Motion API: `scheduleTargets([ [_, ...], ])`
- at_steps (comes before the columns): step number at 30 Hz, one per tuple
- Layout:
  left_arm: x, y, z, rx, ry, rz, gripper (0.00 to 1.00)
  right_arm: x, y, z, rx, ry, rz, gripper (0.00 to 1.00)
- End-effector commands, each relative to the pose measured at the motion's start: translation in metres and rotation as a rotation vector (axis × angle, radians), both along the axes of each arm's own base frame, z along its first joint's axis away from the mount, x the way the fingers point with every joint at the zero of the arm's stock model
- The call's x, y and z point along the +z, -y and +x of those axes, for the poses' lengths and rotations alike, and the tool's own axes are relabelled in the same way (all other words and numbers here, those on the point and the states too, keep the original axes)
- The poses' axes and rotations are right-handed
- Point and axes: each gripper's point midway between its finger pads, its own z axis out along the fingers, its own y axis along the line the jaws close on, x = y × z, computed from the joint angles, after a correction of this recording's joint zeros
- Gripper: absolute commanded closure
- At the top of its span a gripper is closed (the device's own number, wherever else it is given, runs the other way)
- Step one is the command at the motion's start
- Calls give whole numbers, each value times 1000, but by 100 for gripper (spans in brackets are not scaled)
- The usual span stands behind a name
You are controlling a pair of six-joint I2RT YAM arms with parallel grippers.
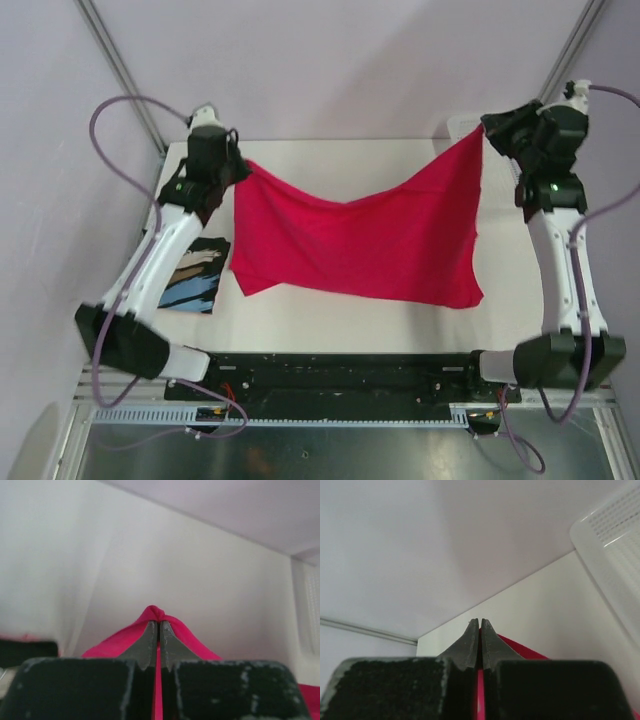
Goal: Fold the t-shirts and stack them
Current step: Flatten out the tshirt
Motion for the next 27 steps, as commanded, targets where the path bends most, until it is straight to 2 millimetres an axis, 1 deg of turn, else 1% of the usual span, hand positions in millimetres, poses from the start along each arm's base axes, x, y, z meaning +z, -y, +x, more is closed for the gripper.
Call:
scheduleTargets([
  [1,119,8,66,-63,327,-86,100,104,-9,18,30,324,29,100],
  [2,140,8,73,-72,371,-99,100,124,-8,15,19,373,26,100],
  [4,183,4,78,-79,471,-111,100,171,-1,-3,-27,500,8,100],
  [5,204,2,76,-79,523,-111,100,191,3,-14,-53,555,-2,100],
  [7,249,-3,64,-82,628,-99,100,227,11,-44,-109,658,-20,100],
  [8,267,-5,56,-82,674,-92,100,239,15,-57,-134,695,-29,100],
  [9,280,-8,47,-81,707,-88,100,247,17,-68,-153,720,-37,100],
  [11,292,-11,35,-79,739,-84,100,251,21,-82,-180,734,-50,100],
  [12,293,-11,30,-81,742,-83,100,248,22,-86,-190,731,-54,100],
  [14,286,-13,22,-77,732,-85,100,240,24,-91,-196,717,-54,100],
  [17,268,-16,9,-78,703,-85,100,224,24,-97,-196,683,-54,100],
  [19,254,-16,-2,-88,682,-82,100,218,26,-105,-204,669,-58,100],
  [22,238,-18,-25,-100,665,-82,100,215,27,-129,-220,664,-66,100],
  [25,236,-20,-65,-130,697,-88,100,217,28,-161,-240,667,-80,100],
  [27,237,-23,-90,-144,725,-91,100,223,28,-185,-255,681,-91,100],
])
